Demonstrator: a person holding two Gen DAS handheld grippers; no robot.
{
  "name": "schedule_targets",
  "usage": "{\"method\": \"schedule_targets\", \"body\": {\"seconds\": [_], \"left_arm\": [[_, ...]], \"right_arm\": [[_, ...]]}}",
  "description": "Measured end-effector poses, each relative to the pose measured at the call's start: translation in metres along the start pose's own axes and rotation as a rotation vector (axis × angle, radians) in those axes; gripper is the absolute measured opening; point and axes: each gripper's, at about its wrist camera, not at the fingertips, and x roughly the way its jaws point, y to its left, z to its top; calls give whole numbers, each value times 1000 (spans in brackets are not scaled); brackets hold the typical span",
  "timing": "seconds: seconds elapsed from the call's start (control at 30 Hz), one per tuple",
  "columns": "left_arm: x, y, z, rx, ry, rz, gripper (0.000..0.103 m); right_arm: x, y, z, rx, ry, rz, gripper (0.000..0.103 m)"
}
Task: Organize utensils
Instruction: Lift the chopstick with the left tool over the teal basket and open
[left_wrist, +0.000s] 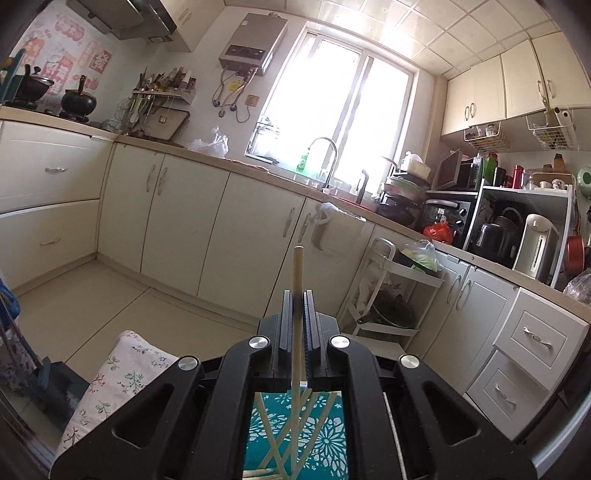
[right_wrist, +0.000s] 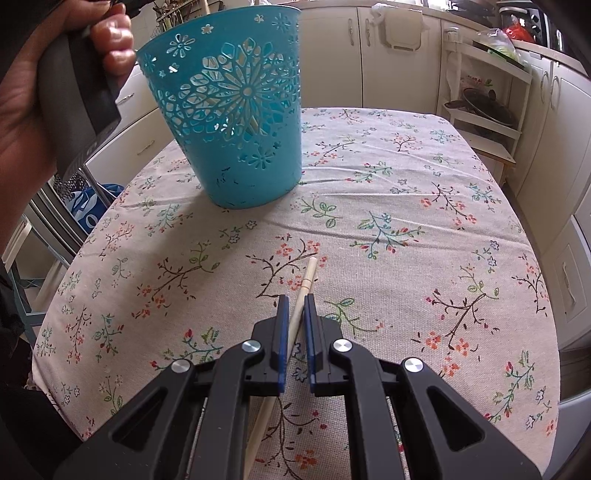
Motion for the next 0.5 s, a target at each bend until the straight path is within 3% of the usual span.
{"method": "schedule_targets", "body": {"seconds": [0.27,0.43,0.5], "left_arm": [[-21,4,-17,21,82,4,7],[-63,21,-27,-39,81,69,37],[-85,29,-35,-56,75,103,41]], "right_arm": [[0,-2,-1,12,1,13,9],[-1,-6,-1,36,3,37,9],[-1,-7,-1,43,2,43,9]]}}
